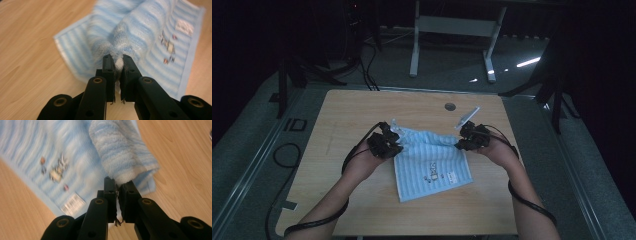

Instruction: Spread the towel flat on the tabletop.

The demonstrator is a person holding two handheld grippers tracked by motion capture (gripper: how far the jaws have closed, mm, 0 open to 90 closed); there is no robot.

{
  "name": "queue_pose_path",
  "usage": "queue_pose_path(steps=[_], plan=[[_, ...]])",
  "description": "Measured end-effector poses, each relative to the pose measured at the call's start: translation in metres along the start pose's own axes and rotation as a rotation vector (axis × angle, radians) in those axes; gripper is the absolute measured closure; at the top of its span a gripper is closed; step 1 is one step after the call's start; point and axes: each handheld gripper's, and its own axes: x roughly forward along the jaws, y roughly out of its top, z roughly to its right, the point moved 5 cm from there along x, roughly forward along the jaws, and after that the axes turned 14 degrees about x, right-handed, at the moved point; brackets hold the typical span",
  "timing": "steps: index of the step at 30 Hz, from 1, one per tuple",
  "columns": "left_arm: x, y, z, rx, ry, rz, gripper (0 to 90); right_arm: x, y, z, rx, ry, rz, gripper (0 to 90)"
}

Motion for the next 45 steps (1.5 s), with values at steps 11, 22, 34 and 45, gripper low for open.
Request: queue_pose_path(steps=[11,22,34,45], plan=[[0.050,-0.029,-0.010,-0.131,-0.109,-0.042,81.5,0.025,-0.024,0.015,0.068,0.024,-0.064,84.8],[0.033,-0.049,-0.029,-0.213,0.004,-0.037,58.8,0.028,-0.032,0.019,0.106,-0.001,-0.077,68.0],[0.029,-0.021,0.020,-0.047,-0.085,0.010,65.3,0.012,-0.018,-0.016,0.054,0.078,-0.001,85.0],[0.097,-0.025,0.006,-0.098,-0.100,-0.106,63.7,0.078,-0.015,-0.007,0.091,0.008,-0.112,85.6]])
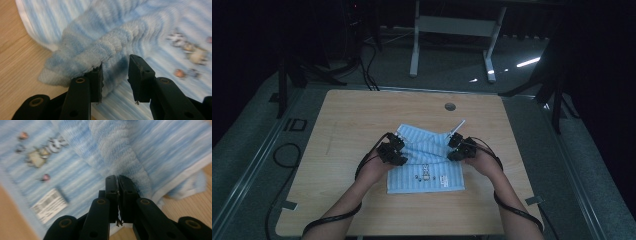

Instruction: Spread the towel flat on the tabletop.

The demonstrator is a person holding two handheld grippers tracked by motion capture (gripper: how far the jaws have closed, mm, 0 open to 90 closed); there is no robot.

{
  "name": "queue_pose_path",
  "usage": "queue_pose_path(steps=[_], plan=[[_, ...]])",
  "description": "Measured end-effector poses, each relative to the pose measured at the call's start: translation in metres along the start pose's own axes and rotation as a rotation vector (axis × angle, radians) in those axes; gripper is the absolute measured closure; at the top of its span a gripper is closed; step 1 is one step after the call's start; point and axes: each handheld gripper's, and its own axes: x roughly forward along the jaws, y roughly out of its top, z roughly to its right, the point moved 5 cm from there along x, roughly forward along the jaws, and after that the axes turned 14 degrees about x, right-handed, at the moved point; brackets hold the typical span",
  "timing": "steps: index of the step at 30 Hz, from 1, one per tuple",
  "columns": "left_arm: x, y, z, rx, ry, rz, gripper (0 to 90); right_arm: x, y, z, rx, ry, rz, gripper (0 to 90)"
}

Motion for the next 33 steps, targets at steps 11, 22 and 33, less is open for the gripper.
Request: queue_pose_path(steps=[11,22,33], plan=[[0.016,0.021,-0.007,-0.001,-0.003,0.030,62.0,0.011,-0.007,0.028,0.083,-0.039,-0.011,85.5],[0.032,0.050,-0.017,0.025,-0.018,0.048,61.9,0.006,-0.011,0.058,0.149,-0.062,-0.020,85.1],[0.001,0.044,0.001,0.077,-0.067,0.075,54.9,-0.013,-0.022,0.046,0.114,-0.013,0.025,71.3]])
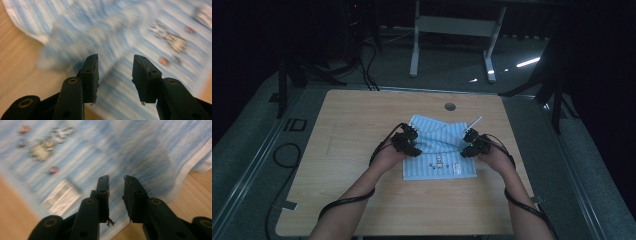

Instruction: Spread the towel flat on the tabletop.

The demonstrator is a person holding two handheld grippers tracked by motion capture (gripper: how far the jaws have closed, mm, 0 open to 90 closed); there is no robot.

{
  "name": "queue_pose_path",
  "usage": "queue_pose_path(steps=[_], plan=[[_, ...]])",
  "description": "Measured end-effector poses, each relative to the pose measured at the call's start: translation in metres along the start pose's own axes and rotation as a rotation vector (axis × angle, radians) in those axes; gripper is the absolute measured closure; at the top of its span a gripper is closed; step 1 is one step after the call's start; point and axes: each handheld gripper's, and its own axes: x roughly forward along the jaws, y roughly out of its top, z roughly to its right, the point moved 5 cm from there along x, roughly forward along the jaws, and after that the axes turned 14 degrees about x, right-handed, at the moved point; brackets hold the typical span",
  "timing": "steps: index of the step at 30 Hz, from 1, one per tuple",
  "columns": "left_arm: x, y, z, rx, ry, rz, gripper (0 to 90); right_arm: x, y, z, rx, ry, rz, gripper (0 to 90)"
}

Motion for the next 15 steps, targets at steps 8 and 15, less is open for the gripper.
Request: queue_pose_path(steps=[8,15], plan=[[-0.015,-0.031,0.035,0.050,-0.040,-0.006,46.8,-0.016,-0.044,-0.018,-0.051,0.009,0.013,59.0],[-0.002,-0.034,0.044,0.059,-0.044,-0.023,46.8,-0.005,-0.063,-0.019,-0.050,-0.005,-0.023,58.7]])
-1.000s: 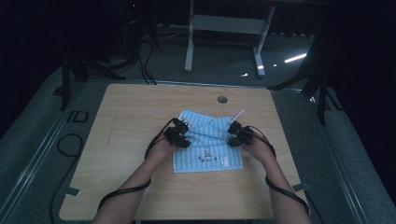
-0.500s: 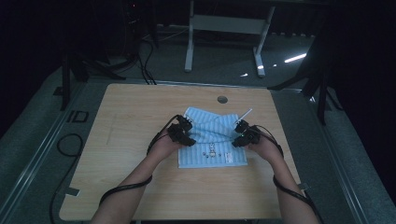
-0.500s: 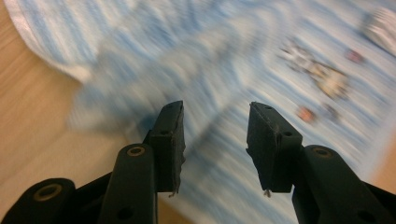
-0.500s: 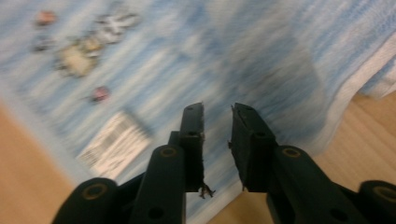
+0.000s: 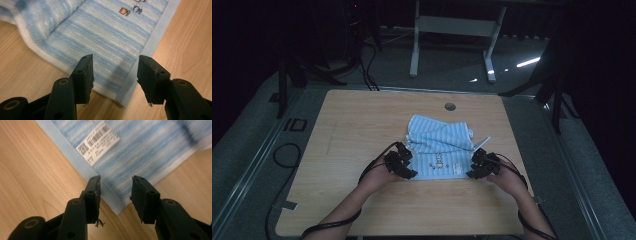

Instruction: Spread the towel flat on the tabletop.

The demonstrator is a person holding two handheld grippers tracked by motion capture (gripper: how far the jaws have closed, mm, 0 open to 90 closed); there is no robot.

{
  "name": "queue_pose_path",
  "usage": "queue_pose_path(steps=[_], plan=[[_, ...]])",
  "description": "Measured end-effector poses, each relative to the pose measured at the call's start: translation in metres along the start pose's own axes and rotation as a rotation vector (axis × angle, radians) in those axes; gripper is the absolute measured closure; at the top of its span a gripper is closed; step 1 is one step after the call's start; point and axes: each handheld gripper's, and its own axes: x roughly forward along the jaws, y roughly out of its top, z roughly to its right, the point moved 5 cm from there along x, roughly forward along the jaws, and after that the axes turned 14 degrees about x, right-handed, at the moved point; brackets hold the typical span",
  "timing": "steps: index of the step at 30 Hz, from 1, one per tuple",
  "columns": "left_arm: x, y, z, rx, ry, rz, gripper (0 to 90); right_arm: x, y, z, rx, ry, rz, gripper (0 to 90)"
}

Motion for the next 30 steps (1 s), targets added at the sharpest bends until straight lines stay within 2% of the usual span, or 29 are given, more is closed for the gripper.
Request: queue_pose_path(steps=[5,8,10,13,16,19,20,21,22,23,24,26,28,30], plan=[[0.011,0.004,-0.002,0.039,0.029,-0.042,46.8,0.002,0.001,0.001,0.004,-0.014,0.003,60.0],[0.012,0.006,-0.002,0.036,0.044,-0.055,46.9,0.002,0.003,0.000,0.001,-0.028,-0.003,61.7],[0.012,0.007,0.000,0.036,0.048,-0.052,48.8,0.002,0.003,-0.001,-0.005,-0.031,-0.002,67.7],[0.012,0.008,0.004,0.048,0.041,-0.050,61.2,0.003,0.003,-0.003,-0.023,-0.062,0.006,78.1],[0.013,0.012,0.009,0.062,0.032,-0.049,81.6,0.003,0.004,-0.006,-0.037,-0.080,0.007,82.7],[0.012,0.014,0.008,0.056,0.031,-0.056,85.7,0.002,0.005,-0.007,-0.033,-0.069,0.001,84.0],[0.009,0.015,0.008,0.039,0.020,-0.044,85.8,0.000,0.005,-0.006,-0.027,-0.060,0.009,84.0],[0.009,0.015,0.008,0.039,0.020,-0.044,86.1,-0.004,0.005,-0.006,-0.025,-0.051,0.022,84.0],[-0.001,0.017,0.008,0.027,0.003,-0.016,86.1,-0.009,0.005,-0.007,-0.023,-0.044,0.039,84.0],[-0.001,0.017,0.008,0.027,0.003,-0.016,86.1,-0.009,0.005,-0.007,-0.023,-0.044,0.039,84.0],[-0.009,0.018,0.010,0.041,0.004,-0.010,86.1,-0.016,0.005,-0.008,-0.021,-0.034,0.055,84.0],[-0.023,0.019,0.016,0.037,-0.012,0.020,86.0,-0.033,0.003,-0.013,-0.032,-0.021,0.094,84.0],[-0.037,0.020,0.021,0.054,-0.007,0.039,86.0,-0.047,-0.001,-0.021,-0.056,-0.025,0.121,83.9],[-0.052,0.019,0.032,0.076,-0.020,0.051,85.9,-0.061,-0.006,-0.029,-0.067,-0.021,0.149,83.9]])
